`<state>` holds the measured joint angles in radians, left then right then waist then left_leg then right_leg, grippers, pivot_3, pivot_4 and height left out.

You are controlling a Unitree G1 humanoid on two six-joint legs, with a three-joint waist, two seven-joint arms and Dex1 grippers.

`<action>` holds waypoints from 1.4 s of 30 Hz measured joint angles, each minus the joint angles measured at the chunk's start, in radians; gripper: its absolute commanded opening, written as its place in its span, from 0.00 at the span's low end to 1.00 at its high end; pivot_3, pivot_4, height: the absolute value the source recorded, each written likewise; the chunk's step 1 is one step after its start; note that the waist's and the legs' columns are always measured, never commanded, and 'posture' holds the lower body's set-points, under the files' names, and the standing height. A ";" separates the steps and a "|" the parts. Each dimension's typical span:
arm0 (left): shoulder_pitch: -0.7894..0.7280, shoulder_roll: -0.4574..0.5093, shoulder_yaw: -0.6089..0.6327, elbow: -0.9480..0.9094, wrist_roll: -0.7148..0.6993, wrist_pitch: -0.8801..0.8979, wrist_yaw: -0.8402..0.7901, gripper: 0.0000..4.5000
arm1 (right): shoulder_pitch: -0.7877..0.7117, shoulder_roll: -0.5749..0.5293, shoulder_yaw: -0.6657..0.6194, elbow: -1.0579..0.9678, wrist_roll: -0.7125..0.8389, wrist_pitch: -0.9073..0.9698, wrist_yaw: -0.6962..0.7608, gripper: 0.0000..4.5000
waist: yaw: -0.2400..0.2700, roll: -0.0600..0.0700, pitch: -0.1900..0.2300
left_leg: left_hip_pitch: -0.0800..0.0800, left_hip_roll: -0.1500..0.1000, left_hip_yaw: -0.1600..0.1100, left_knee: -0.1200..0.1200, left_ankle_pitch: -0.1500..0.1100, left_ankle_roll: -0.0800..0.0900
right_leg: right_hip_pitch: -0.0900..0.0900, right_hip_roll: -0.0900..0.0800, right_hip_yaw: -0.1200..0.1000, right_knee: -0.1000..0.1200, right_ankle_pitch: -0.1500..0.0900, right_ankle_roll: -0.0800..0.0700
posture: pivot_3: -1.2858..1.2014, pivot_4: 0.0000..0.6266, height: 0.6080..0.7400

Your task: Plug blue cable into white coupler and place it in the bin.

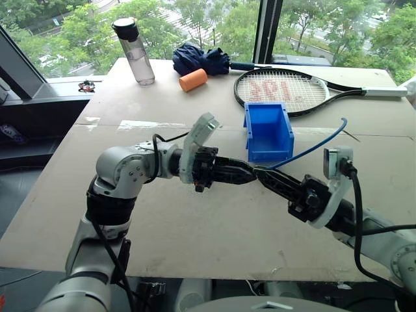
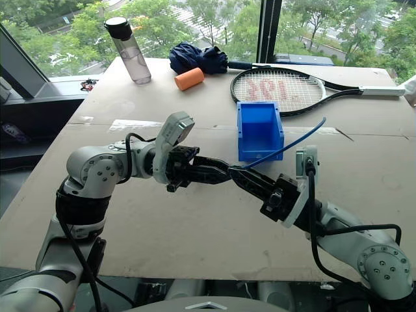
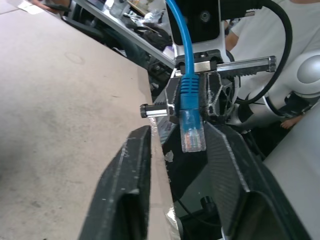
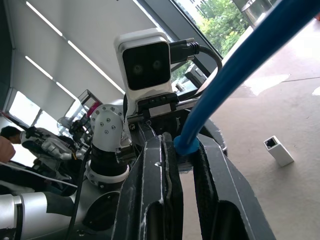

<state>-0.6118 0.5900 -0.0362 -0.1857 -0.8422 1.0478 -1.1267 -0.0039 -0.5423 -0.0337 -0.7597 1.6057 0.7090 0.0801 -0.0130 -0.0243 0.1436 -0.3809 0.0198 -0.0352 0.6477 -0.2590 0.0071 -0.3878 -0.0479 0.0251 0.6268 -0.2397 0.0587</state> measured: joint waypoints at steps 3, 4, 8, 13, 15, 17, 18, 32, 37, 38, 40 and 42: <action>0.089 0.094 0.071 0.021 0.129 -0.135 0.076 0.89 | 0.029 0.000 -0.001 0.010 -0.014 -0.007 0.002 0.00 | -0.003 0.000 0.000 | 0.001 0.001 0.000 -0.002 0.000 0.000 | -0.001 0.001 0.001 0.000 0.000 0.000 | 0.52 0.24 1.00; 0.120 0.119 0.074 0.025 0.182 -0.200 0.086 0.89 | 0.030 0.001 0.000 0.016 -0.025 -0.012 0.004 0.00 | 0.000 0.000 0.000 | 0.001 0.001 0.001 -0.002 0.000 0.000 | -0.001 0.001 0.001 0.000 0.000 -0.001 | 0.52 0.24 1.00; 0.240 0.176 0.055 0.068 0.371 -0.435 0.109 0.89 | 0.027 0.012 0.025 0.039 -0.087 -0.014 0.015 0.00 | 0.007 0.000 0.000 | 0.000 0.001 0.001 -0.002 0.000 0.000 | -0.001 0.000 0.002 -0.001 -0.001 -0.002 | 0.52 0.24 1.00; 0.312 0.096 0.019 0.123 0.485 -0.568 0.185 0.89 | -0.006 0.041 0.065 0.077 -0.145 -0.014 0.030 0.00 | 0.027 0.000 0.000 | -0.002 0.001 0.001 -0.001 0.000 0.000 | -0.002 -0.003 0.002 -0.001 -0.001 -0.002 | 0.52 0.24 1.00; 0.310 0.070 0.000 0.125 0.508 -0.577 0.214 0.89 | -0.018 0.043 0.066 0.077 -0.152 -0.014 0.032 0.00 | 0.028 -0.001 0.000 | -0.002 0.001 0.001 0.000 0.000 0.000 | -0.002 -0.003 0.001 -0.001 -0.001 -0.002 | 0.52 0.24 1.00; 0.303 0.058 -0.011 0.131 0.527 -0.580 0.232 0.89 | -0.020 0.046 0.066 0.077 -0.155 -0.014 0.032 0.00 | 0.026 -0.001 0.000 | -0.002 0.001 0.001 0.000 0.000 0.000 | -0.002 -0.003 0.002 -0.001 0.000 -0.002 | 0.52 0.24 1.00; 0.293 0.043 -0.014 0.140 0.538 -0.583 0.243 0.89 | -0.020 0.047 0.065 0.077 -0.157 -0.014 0.032 0.00 | 0.025 0.000 0.000 | -0.002 0.001 0.001 0.000 0.000 0.000 | -0.002 -0.002 0.002 -0.001 0.000 -0.001 | 0.52 0.24 1.00; 0.295 -0.170 -0.121 0.148 0.704 -0.591 0.513 0.55 | 0.058 0.041 0.057 0.026 -0.235 -0.023 0.015 0.00 | 0.024 0.000 -0.001 | -0.001 -0.001 0.001 0.000 0.000 0.000 | -0.002 -0.001 0.001 0.000 0.002 0.002 | 0.52 0.24 1.00; 0.302 -0.141 -0.122 0.153 0.712 -0.621 0.482 0.14 | 0.065 0.038 0.056 0.023 -0.263 -0.029 0.015 0.00 | 0.024 0.000 -0.001 | -0.001 -0.001 0.002 0.000 0.000 0.000 | -0.002 -0.001 0.001 0.000 0.001 0.002 | 0.52 0.24 1.00; 0.302 -0.136 -0.122 0.158 0.711 -0.629 0.470 0.14 | 0.064 0.037 0.056 0.023 -0.269 -0.031 0.018 0.00 | 0.024 0.000 -0.001 | -0.001 -0.001 0.002 0.000 0.000 0.000 | -0.002 -0.001 0.001 0.000 0.001 0.002 | 0.52 0.24 1.00; 0.301 -0.122 -0.121 0.170 0.696 -0.647 0.423 0.14 | 0.059 0.032 0.056 0.024 -0.296 -0.033 0.025 0.00 | 0.024 0.000 -0.001 | -0.001 -0.001 0.002 0.000 0.000 0.000 | -0.002 -0.001 0.001 0.000 0.001 0.002 | 0.52 0.24 1.00; 0.291 -0.096 -0.137 0.184 0.662 -0.665 0.306 0.14 | 0.028 0.013 0.059 0.028 -0.361 -0.034 0.046 0.00 | 0.024 0.000 -0.001 | -0.001 -0.001 0.002 0.000 0.000 0.000 | -0.002 -0.001 0.001 0.000 0.000 -0.001 | 0.52 0.24 1.00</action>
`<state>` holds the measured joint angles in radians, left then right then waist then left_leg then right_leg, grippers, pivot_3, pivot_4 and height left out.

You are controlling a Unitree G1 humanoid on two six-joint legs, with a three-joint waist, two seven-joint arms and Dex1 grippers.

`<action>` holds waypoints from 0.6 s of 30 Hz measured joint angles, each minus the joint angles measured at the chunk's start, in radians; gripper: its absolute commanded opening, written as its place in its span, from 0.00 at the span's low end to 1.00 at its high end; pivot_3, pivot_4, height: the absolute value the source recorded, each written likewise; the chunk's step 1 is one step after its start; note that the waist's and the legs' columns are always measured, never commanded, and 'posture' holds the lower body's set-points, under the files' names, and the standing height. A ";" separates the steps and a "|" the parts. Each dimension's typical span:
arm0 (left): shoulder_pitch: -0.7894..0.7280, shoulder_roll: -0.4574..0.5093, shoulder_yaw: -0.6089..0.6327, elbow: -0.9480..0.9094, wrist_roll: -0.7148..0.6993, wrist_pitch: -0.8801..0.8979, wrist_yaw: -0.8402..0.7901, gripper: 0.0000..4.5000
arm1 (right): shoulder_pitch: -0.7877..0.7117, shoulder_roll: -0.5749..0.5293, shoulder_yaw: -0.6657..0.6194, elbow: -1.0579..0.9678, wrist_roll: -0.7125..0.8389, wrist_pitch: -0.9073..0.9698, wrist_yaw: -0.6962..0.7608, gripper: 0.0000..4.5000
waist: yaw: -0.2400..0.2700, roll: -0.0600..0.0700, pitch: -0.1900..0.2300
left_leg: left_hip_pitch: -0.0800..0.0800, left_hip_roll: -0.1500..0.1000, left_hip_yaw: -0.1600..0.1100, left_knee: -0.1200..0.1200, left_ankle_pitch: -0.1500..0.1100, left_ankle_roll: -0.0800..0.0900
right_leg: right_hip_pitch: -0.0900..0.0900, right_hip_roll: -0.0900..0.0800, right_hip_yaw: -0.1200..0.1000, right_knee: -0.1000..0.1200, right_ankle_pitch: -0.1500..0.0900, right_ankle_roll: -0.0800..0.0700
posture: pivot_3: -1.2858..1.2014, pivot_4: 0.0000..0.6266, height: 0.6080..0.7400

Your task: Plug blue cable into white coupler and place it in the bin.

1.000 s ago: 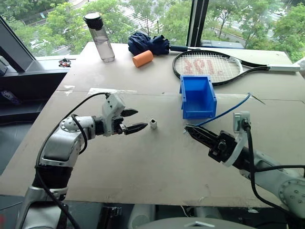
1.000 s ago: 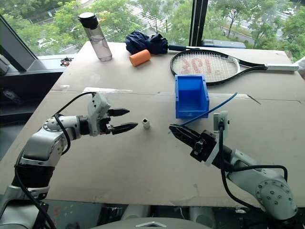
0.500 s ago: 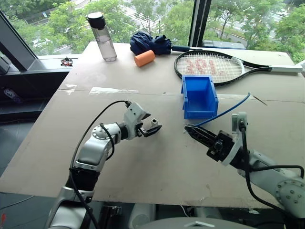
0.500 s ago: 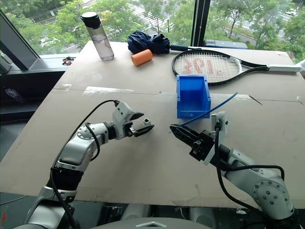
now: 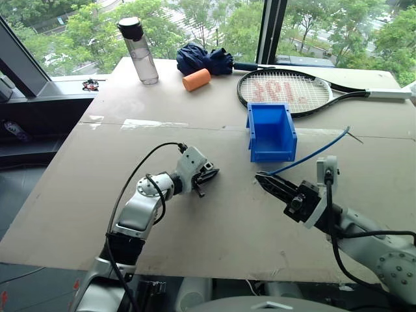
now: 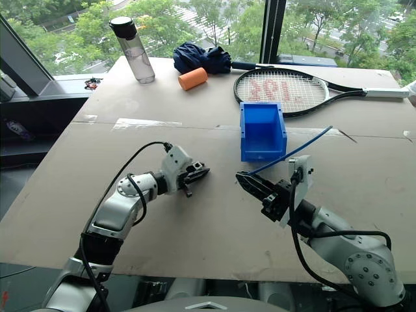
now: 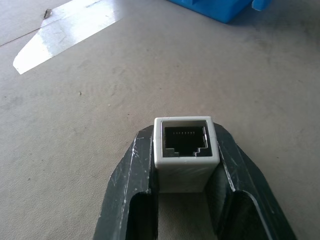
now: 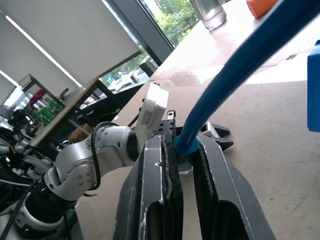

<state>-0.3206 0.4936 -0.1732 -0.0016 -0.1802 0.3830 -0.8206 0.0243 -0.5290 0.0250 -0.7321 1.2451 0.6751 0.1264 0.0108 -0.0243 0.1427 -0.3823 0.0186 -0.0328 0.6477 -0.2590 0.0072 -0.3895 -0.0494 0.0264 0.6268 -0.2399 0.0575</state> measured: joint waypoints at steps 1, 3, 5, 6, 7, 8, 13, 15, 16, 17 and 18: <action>-0.016 0.008 -0.023 0.013 -0.017 -0.004 -0.066 0.14 | -0.021 -0.017 0.003 0.005 -0.047 -0.001 0.015 0.00 | 0.002 0.000 0.000 | 0.000 0.000 0.000 0.000 0.000 0.000 | 0.000 0.000 0.000 0.000 -0.001 -0.001 | 0.52 0.24 1.00; -0.075 0.010 -0.091 0.047 -0.027 -0.032 -0.208 0.14 | -0.065 -0.060 0.028 0.025 -0.161 -0.003 0.057 0.00 | 0.005 0.000 0.000 | -0.001 -0.001 -0.001 0.001 0.000 0.000 | 0.000 0.000 -0.001 -0.001 -0.001 -0.001 | 0.52 0.24 1.00; -0.139 -0.004 -0.141 0.084 -0.025 -0.072 -0.294 0.14 | -0.080 -0.079 0.048 0.043 -0.227 -0.003 0.094 0.00 | 0.006 0.000 0.000 | -0.002 -0.002 -0.001 0.001 0.000 0.000 | 0.000 -0.001 -0.001 -0.001 -0.001 -0.001 | 0.52 0.24 1.00; -0.186 -0.016 -0.175 0.123 -0.012 -0.110 -0.343 0.14 | -0.087 -0.097 0.062 0.052 -0.268 -0.003 0.118 0.00 | 0.005 0.000 0.000 | -0.002 -0.002 -0.001 0.001 0.000 0.000 | 0.000 -0.001 -0.001 -0.001 0.000 -0.001 | 0.52 0.24 1.00; -0.217 -0.026 -0.198 0.151 0.000 -0.138 -0.375 0.14 | -0.096 -0.106 0.071 0.061 -0.298 -0.003 0.136 0.00 | 0.003 0.000 0.000 | -0.002 -0.002 0.000 0.001 0.000 0.000 | 0.000 -0.001 -0.001 -0.001 0.000 -0.001 | 0.52 0.24 1.00; -0.244 -0.038 -0.220 0.179 0.012 -0.168 -0.401 0.14 | -0.105 -0.113 0.080 0.071 -0.322 -0.004 0.152 0.00 | 0.002 0.000 0.000 | -0.002 -0.002 0.000 0.002 0.000 0.000 | 0.000 -0.001 -0.001 -0.001 0.000 0.000 | 0.52 0.24 1.00; -0.340 -0.113 -0.323 0.386 0.094 -0.331 -0.502 0.14 | -0.155 -0.142 0.163 0.145 -0.512 -0.015 0.240 0.00 | -0.007 0.000 0.000 | -0.001 -0.002 -0.001 0.001 0.000 0.001 | 0.000 0.001 0.000 -0.001 0.001 0.001 | 0.52 0.24 1.00; -0.369 -0.129 -0.328 0.442 0.105 -0.378 -0.522 0.14 | -0.160 -0.137 0.175 0.166 -0.554 -0.018 0.263 0.00 | -0.007 0.000 0.000 | -0.001 -0.001 -0.001 0.001 0.000 0.001 | 0.000 0.001 -0.001 -0.001 0.002 0.003 | 0.52 0.24 1.00; -0.394 -0.140 -0.336 0.483 0.119 -0.412 -0.537 0.14 | -0.167 -0.127 0.176 0.172 -0.576 -0.018 0.274 0.00 | -0.005 0.000 0.000 | -0.001 -0.001 -0.001 0.002 0.000 0.001 | 0.001 0.001 -0.001 -0.001 0.002 0.003 | 0.52 0.24 1.00; -0.406 -0.147 -0.339 0.501 0.127 -0.427 -0.544 0.14 | -0.174 -0.121 0.177 0.173 -0.584 -0.019 0.280 0.00 | -0.003 0.000 0.000 | -0.001 -0.002 -0.001 0.002 0.000 0.001 | 0.001 0.001 -0.001 -0.001 0.002 0.003 | 0.52 0.24 1.00; -0.420 -0.157 -0.340 0.526 0.138 -0.449 -0.552 0.14 | -0.182 -0.112 0.178 0.173 -0.596 -0.019 0.287 0.00 | 0.000 0.000 0.000 | -0.001 -0.002 -0.001 0.003 -0.001 0.001 | 0.001 0.001 -0.001 -0.001 0.002 0.003 | 0.52 0.24 1.00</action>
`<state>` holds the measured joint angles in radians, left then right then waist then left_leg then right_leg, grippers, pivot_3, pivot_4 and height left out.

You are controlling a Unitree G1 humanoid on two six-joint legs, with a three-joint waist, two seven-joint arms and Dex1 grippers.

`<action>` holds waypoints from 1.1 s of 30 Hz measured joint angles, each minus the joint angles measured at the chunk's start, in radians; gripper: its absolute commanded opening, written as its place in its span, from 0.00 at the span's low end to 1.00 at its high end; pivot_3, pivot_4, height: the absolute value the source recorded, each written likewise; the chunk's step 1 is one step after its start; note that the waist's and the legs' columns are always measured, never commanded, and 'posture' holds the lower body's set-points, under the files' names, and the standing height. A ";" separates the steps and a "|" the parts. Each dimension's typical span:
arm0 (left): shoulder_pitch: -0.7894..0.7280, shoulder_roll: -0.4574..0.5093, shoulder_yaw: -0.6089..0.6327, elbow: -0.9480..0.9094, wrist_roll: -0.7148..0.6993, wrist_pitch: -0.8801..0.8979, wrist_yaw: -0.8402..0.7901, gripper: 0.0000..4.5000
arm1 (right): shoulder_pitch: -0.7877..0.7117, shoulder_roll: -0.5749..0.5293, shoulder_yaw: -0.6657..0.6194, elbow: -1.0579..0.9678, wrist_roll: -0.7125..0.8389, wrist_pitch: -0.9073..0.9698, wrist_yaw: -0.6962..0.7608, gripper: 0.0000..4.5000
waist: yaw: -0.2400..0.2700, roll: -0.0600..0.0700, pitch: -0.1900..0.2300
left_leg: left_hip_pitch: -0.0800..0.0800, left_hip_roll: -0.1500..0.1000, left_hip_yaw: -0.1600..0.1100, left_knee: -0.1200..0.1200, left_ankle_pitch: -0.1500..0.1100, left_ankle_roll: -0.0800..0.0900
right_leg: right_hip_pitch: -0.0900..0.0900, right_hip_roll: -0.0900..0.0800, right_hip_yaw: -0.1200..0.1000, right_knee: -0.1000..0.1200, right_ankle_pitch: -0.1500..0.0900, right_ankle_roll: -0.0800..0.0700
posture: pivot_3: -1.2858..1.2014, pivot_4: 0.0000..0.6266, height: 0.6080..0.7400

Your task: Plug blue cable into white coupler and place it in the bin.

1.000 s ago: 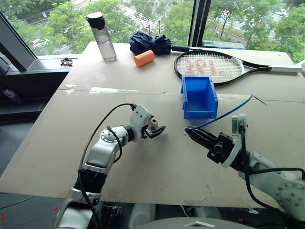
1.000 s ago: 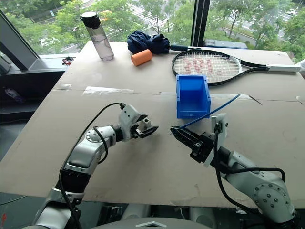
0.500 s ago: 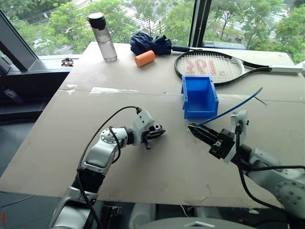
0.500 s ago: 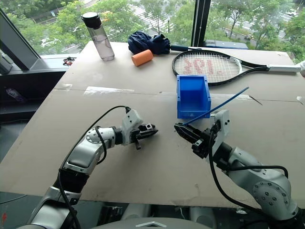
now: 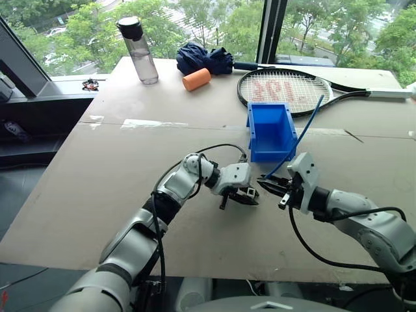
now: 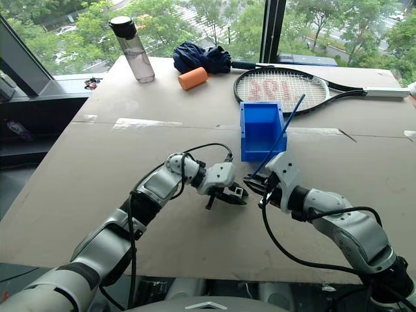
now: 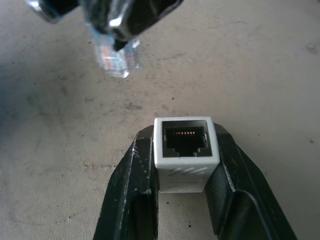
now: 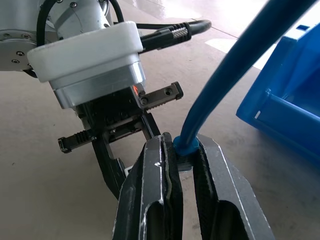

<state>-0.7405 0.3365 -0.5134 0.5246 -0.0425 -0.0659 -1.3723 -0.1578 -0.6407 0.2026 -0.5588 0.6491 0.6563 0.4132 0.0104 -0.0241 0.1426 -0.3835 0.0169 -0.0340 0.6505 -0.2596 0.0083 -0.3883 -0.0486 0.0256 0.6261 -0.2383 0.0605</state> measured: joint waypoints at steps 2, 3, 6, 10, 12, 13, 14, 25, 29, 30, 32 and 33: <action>-0.017 -0.020 0.000 0.041 0.005 -0.019 -0.010 0.14 | -0.007 0.002 0.012 0.000 -0.026 0.001 0.018 0.00 | 0.005 0.000 0.000 | 0.000 0.000 0.000 0.001 0.000 0.000 | 0.001 0.000 0.000 0.000 0.000 0.000 | 0.52 0.24 1.00; -0.021 -0.024 0.001 0.050 0.006 -0.024 -0.011 0.14 | -0.007 0.002 0.019 0.000 -0.033 0.002 0.023 0.00 | 0.007 0.000 0.000 | 0.000 -0.001 -0.001 0.002 0.000 0.000 | 0.001 -0.001 -0.001 0.000 0.000 0.000 | 0.52 0.24 1.00; -0.041 -0.041 0.002 0.088 0.017 -0.051 -0.021 0.14 | -0.004 0.002 0.029 0.000 -0.059 0.013 0.056 0.00 | 0.006 0.000 0.000 | 0.000 -0.002 -0.001 0.002 0.000 0.000 | 0.002 -0.002 0.000 0.000 0.000 0.000 | 0.52 0.24 1.00; -0.048 -0.056 0.006 0.111 0.021 -0.060 -0.024 0.14 | -0.004 0.003 0.029 0.000 -0.068 0.023 0.092 0.00 | 0.007 0.000 0.000 | 0.000 -0.003 -0.002 0.003 0.000 0.001 | 0.002 -0.003 -0.001 0.000 0.000 0.000 | 0.52 0.24 1.00; -0.053 -0.062 0.007 0.120 0.022 -0.060 -0.026 0.14 | -0.004 -0.003 0.029 0.010 -0.084 0.024 0.115 0.00 | 0.007 0.000 0.000 | 0.000 -0.004 -0.002 0.003 0.000 0.001 | 0.003 -0.003 -0.001 0.000 0.000 0.000 | 0.52 0.24 1.00; -0.053 -0.064 0.008 0.122 0.023 -0.060 -0.026 0.14 | -0.003 -0.006 0.029 0.015 -0.091 0.024 0.121 0.00 | 0.007 0.000 0.000 | 0.000 -0.005 -0.002 0.003 0.000 0.001 | 0.003 -0.004 -0.001 0.000 0.000 0.000 | 0.52 0.24 1.00; -0.054 -0.066 0.011 0.125 0.023 -0.060 -0.026 0.14 | -0.003 -0.010 0.029 0.028 -0.103 0.023 0.136 0.00 | 0.007 0.000 0.000 | 0.000 -0.005 -0.002 0.003 0.000 0.001 | 0.003 -0.004 0.000 0.000 0.000 0.000 | 0.52 0.24 1.00; -0.052 -0.076 0.027 0.128 0.044 -0.056 -0.025 0.14 | -0.035 -0.005 0.053 0.082 -0.208 -0.036 0.245 0.00 | 0.005 0.000 0.000 | 0.003 -0.005 -0.003 0.003 0.000 0.001 | 0.008 -0.004 -0.001 0.000 0.000 0.001 | 0.52 0.24 1.00; -0.051 -0.084 0.032 0.129 0.052 -0.055 -0.025 0.14 | -0.070 -0.004 0.090 0.112 -0.245 -0.038 0.276 0.00 | 0.007 0.000 0.000 | 0.003 -0.006 -0.004 0.004 0.000 0.001 | 0.008 -0.004 -0.002 0.000 0.000 0.001 | 0.52 0.24 1.00; -0.050 -0.084 0.033 0.129 0.052 -0.056 -0.025 0.14 | -0.075 -0.005 0.092 0.116 -0.251 -0.038 0.284 0.00 | 0.007 0.000 0.000 | 0.003 -0.006 -0.004 0.004 0.000 0.001 | 0.008 -0.004 -0.002 0.000 0.000 0.001 | 0.52 0.24 1.00; -0.050 -0.084 0.034 0.129 0.053 -0.055 -0.022 0.14 | -0.094 -0.013 0.102 0.133 -0.268 -0.047 0.314 0.00 | 0.006 0.000 0.000 | 0.003 -0.006 -0.004 0.004 0.000 0.001 | 0.008 -0.004 -0.002 0.000 0.000 0.001 | 0.52 0.24 1.00; -0.049 -0.085 0.035 0.129 0.054 -0.055 -0.022 0.14 | -0.097 -0.015 0.107 0.137 -0.274 -0.051 0.325 0.00 | 0.007 0.000 -0.001 | 0.003 -0.006 -0.005 0.004 0.000 0.001 | 0.008 -0.004 -0.003 0.000 0.000 0.001 | 0.52 0.24 1.00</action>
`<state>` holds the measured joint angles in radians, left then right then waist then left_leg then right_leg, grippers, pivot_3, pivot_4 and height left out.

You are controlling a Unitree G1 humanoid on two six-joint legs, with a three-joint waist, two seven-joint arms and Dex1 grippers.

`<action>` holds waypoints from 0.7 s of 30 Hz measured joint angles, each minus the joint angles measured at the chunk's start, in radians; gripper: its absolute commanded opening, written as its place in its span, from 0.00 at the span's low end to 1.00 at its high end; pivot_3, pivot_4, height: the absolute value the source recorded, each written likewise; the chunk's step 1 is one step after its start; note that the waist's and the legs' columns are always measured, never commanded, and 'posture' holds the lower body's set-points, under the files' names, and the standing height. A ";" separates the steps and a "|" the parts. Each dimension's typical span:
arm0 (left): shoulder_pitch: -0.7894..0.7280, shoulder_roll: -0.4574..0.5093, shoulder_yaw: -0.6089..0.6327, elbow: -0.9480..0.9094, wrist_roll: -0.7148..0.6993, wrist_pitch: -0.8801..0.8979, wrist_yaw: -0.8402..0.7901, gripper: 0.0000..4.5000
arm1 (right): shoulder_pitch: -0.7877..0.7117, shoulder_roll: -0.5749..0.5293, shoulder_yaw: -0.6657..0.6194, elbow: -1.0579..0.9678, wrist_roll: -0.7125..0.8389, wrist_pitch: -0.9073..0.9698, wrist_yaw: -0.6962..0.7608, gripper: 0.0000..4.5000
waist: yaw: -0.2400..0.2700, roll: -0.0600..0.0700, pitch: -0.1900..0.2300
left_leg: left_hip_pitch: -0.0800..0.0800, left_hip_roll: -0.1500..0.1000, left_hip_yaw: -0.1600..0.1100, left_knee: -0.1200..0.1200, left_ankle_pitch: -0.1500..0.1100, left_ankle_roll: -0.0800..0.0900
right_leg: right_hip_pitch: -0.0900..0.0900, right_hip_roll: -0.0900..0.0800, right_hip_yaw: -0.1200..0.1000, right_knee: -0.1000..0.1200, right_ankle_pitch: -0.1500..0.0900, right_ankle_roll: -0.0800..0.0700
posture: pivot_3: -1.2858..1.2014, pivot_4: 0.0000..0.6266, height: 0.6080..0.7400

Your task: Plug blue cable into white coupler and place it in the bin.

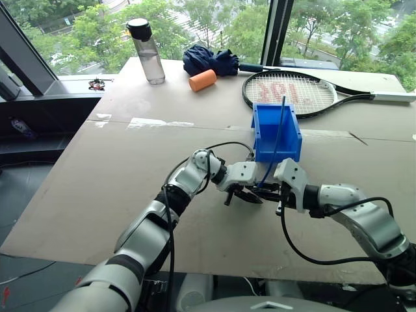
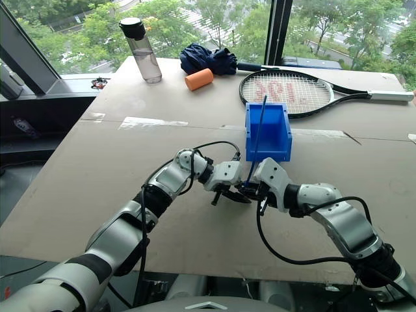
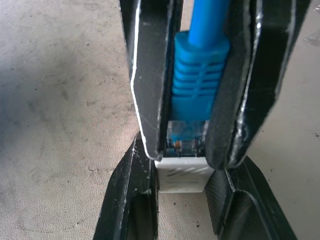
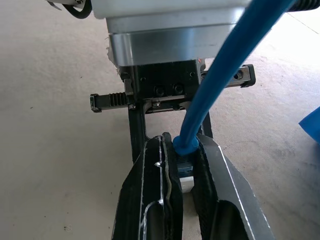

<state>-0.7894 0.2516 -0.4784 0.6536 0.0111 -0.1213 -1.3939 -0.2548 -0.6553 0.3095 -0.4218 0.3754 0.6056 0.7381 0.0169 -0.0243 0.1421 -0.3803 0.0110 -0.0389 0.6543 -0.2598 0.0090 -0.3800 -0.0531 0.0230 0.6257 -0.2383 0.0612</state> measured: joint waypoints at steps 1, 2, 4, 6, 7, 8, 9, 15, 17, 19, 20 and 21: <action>0.001 -0.001 0.001 0.000 0.000 0.000 0.001 0.14 | -0.005 -0.003 0.005 0.004 -0.004 -0.001 0.010 0.00 | 0.000 0.000 0.000 | 0.000 0.000 0.000 0.000 0.000 0.000 | 0.000 0.000 0.000 0.000 0.000 0.000 | 0.52 0.24 1.00; 0.002 -0.002 0.002 0.000 0.000 0.000 0.001 0.14 | -0.011 -0.005 0.006 0.008 -0.010 0.001 0.023 0.00 | 0.000 0.000 0.000 | 0.000 0.000 0.000 0.000 0.000 0.000 | 0.000 0.000 0.000 0.000 0.000 0.000 | 0.52 0.24 1.00; 0.004 -0.004 0.003 0.000 0.001 0.000 0.002 0.14 | -0.020 -0.006 0.006 0.018 -0.015 0.003 0.040 0.00 | 0.000 0.000 0.000 | 0.000 0.000 0.000 0.000 0.000 0.000 | 0.001 0.000 0.000 0.000 0.000 0.000 | 0.52 0.24 1.00; 0.004 -0.005 0.006 0.000 0.004 0.000 0.003 0.14 | -0.031 -0.005 0.008 0.036 -0.017 0.005 0.055 0.00 | 0.000 0.000 0.000 | 0.000 0.000 -0.001 0.000 0.000 0.000 | 0.001 0.000 0.000 0.000 0.000 0.000 | 0.52 0.24 1.00; 0.004 -0.006 0.006 0.000 0.006 0.000 0.003 0.14 | -0.036 -0.005 0.009 0.043 -0.017 0.006 0.062 0.00 | 0.000 0.000 0.000 | 0.000 0.000 0.000 0.000 0.000 0.000 | 0.001 0.000 0.000 0.000 0.000 0.000 | 0.52 0.24 1.00; 0.004 -0.007 0.006 0.000 0.007 0.000 0.005 0.14 | -0.039 -0.005 0.010 0.049 -0.017 0.008 0.067 0.00 | 0.001 0.000 0.000 | 0.000 0.000 -0.001 0.000 0.000 0.000 | 0.001 0.000 -0.001 0.000 0.000 0.000 | 0.52 0.24 1.00; 0.005 -0.006 0.009 0.006 0.007 0.000 0.006 0.14 | -0.076 -0.007 0.028 0.077 -0.027 0.016 0.093 0.00 | -0.001 0.001 -0.001 | 0.001 0.000 0.000 0.000 0.000 0.000 | 0.001 -0.001 0.000 0.000 0.000 0.000 | 0.52 0.24 1.00; 0.005 -0.010 0.015 0.031 0.010 -0.001 0.015 0.14 | -0.146 -0.003 0.064 0.127 -0.046 0.070 0.149 0.00 | -0.003 -0.002 -0.011 | 0.003 0.000 -0.002 0.000 0.000 0.000 | 0.002 0.000 -0.001 0.000 -0.002 -0.003 | 0.52 0.24 1.00; 0.006 -0.010 0.017 0.033 0.016 0.001 0.018 0.14 | -0.146 0.007 0.064 0.133 -0.056 0.068 0.150 0.00 | -0.004 -0.002 -0.016 | 0.003 0.000 -0.002 0.000 0.000 0.000 | 0.003 0.000 -0.001 0.001 -0.002 -0.003 | 0.52 0.24 1.00; 0.008 -0.012 0.018 0.027 0.015 0.008 0.016 0.41 | -0.139 0.023 0.062 0.144 -0.060 0.061 0.146 0.00 | -0.004 -0.003 -0.018 | 0.003 0.000 -0.002 0.000 0.000 0.000 | 0.003 0.000 -0.001 0.001 -0.002 -0.003 | 0.52 0.24 1.00; 0.017 -0.015 0.018 0.009 0.012 0.025 0.013 0.48 | -0.127 0.037 0.054 0.147 -0.062 0.047 0.139 0.00 | -0.003 -0.001 -0.019 | 0.003 0.000 -0.002 0.000 0.000 0.000 | 0.003 0.000 -0.001 0.001 -0.002 -0.003 | 0.52 0.24 1.00; 0.039 -0.014 0.029 -0.030 0.004 0.053 0.023 0.60 | -0.098 0.049 0.038 0.144 -0.061 0.021 0.132 0.00 | -0.002 0.000 -0.020 | 0.002 0.000 -0.002 0.000 0.000 0.000 | 0.003 -0.001 -0.001 0.001 -0.002 -0.003 | 0.52 0.24 1.00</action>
<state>-0.7501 0.2381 -0.4495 0.6239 0.0147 -0.0678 -1.3707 -0.3533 -0.6068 0.3477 -0.2778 0.3148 0.6266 0.8699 0.0149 -0.0243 0.1225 -0.3779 0.0106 -0.0409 0.6547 -0.2598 0.0090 -0.3774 -0.0536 0.0219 0.6264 -0.2402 0.0585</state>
